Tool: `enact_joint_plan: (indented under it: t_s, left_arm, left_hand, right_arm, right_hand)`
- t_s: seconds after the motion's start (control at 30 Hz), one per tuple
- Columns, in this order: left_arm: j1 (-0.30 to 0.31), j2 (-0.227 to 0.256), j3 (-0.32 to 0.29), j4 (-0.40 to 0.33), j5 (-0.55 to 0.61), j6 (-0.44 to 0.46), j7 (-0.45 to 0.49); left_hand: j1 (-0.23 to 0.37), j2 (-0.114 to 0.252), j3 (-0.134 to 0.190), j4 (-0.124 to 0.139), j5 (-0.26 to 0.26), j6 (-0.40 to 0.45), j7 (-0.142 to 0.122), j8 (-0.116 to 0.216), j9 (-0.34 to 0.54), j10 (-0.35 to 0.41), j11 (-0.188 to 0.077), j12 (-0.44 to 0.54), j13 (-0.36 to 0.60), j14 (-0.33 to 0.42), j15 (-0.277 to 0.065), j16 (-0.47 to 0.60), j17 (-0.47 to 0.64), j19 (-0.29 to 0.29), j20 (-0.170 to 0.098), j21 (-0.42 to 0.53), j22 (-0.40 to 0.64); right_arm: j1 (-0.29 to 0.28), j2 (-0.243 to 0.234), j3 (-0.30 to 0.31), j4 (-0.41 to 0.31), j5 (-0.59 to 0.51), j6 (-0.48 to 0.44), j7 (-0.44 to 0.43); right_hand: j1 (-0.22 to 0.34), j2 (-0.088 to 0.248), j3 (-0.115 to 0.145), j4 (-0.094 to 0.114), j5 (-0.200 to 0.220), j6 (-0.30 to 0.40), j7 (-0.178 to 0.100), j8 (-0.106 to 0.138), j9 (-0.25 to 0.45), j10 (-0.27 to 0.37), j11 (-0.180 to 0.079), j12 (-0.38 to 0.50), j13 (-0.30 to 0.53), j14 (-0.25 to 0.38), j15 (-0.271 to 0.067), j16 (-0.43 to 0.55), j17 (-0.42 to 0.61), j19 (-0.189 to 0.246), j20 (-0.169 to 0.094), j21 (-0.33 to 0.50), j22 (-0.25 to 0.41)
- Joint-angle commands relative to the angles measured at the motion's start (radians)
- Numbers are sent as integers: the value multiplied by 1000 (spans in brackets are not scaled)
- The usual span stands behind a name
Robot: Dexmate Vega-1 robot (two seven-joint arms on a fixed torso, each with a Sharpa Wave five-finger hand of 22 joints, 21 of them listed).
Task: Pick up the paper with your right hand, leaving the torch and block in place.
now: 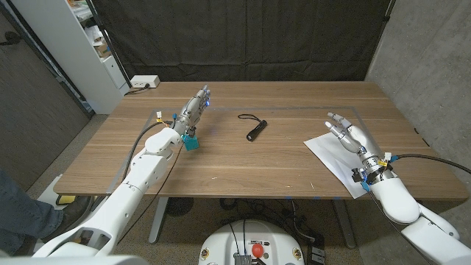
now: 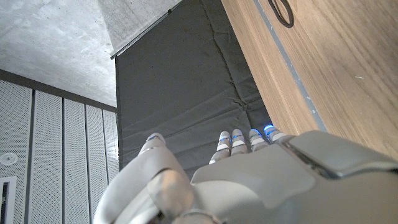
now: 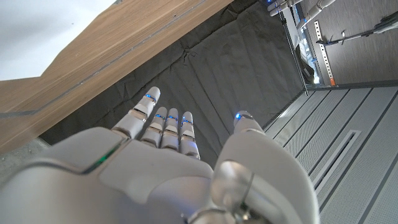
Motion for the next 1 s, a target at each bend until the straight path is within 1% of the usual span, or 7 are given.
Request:
enact_joint_plan:
  t_s: [0.03,0.37,0.47,0.6,0.63,0.9,1.0]
  left_arm:
    - [4,5,4,-17,3,5,2]
    - [13,6,5,-27,4,7,11]
    - [13,3,5,-22,0,6,8]
    - [11,-1,5,-16,-5,7,5]
    - [10,-1,5,-15,-4,7,6]
    - [-1,-6,8,-1,-2,3,3]
    - [-5,-6,9,3,-1,5,2]
  left_hand:
    - [5,8,2,-6,-1,2,3,5,5,0,4,3,2,4,2,2,4,-41,5,-4,5]
    - [5,9,1,-7,-1,3,3,5,5,0,2,3,2,5,3,2,4,-41,6,-6,5]
    - [5,9,1,-8,-1,3,2,5,5,0,3,3,2,5,2,2,4,-41,6,-7,5]
    - [5,9,1,-8,-1,4,4,5,5,0,3,2,2,5,2,2,4,-41,6,-8,5]
    - [5,9,1,-8,-1,4,4,5,5,0,3,2,2,5,2,2,4,-41,6,-8,5]
    - [5,10,1,-9,-1,5,4,5,5,0,4,2,2,5,2,2,4,-40,7,-10,6]
    - [5,10,0,-9,-1,5,4,5,5,1,4,2,2,5,2,2,4,-39,6,-10,6]
  right_arm:
    - [-28,5,21,-25,-99,-33,-39]
    - [-40,4,33,-43,-175,-64,-59]
    - [-42,4,34,-47,-200,-77,-67]
    - [-45,2,35,-52,-230,-92,-76]
    - [-45,2,35,-54,-240,-98,-80]
    - [-52,-8,33,-75,-318,-156,-98]
    - [-54,-11,31,-83,-340,-176,-104]
  right_hand:
    - [11,-1,0,-8,6,10,-2,7,0,8,-2,0,2,5,-4,-4,0,4,-2,-4,2]
    - [14,-1,1,-12,8,15,-2,8,0,13,-3,1,2,8,-6,-4,-1,3,-2,-5,2]
    - [16,-2,1,-16,9,17,-1,8,0,16,-4,1,2,9,-16,-4,-3,5,-9,-5,2]
    - [17,-2,2,-17,9,22,-4,9,0,17,-4,1,2,9,-17,-4,-3,6,-11,-5,2]
    - [18,-3,2,-18,10,22,-4,10,0,18,-1,1,2,8,-17,-5,-4,5,-11,-5,2]
    - [20,-3,2,-21,11,24,-6,9,0,19,-9,1,2,9,-17,-5,-5,7,-11,-6,1]
    - [20,-3,3,-22,12,25,-6,9,0,20,-6,1,2,9,-17,-5,-5,7,-11,-6,1]
